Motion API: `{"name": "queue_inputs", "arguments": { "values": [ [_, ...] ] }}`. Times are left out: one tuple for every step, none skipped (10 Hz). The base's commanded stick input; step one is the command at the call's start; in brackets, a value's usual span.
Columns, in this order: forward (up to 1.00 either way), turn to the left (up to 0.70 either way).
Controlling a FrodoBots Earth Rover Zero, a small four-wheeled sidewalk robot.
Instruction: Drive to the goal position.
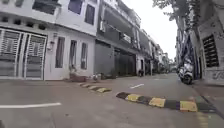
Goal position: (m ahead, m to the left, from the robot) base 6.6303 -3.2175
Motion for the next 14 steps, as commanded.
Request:
{"name": "queue_inputs", "arguments": {
  "values": [
    [0.0, -0.5],
    [0.0, -0.5],
    [0.0, -0.5],
    [0.0, -0.5],
    [0.0, -0.5],
    [0.0, -0.5],
    [0.0, -0.5],
    [0.0, -0.5],
    [0.17, -0.3],
    [0.45, 0.0],
    [0.48, 0.0],
    [0.48, 0.0],
    [0.49, 0.0],
    [0.49, 0.0]
  ]
}}
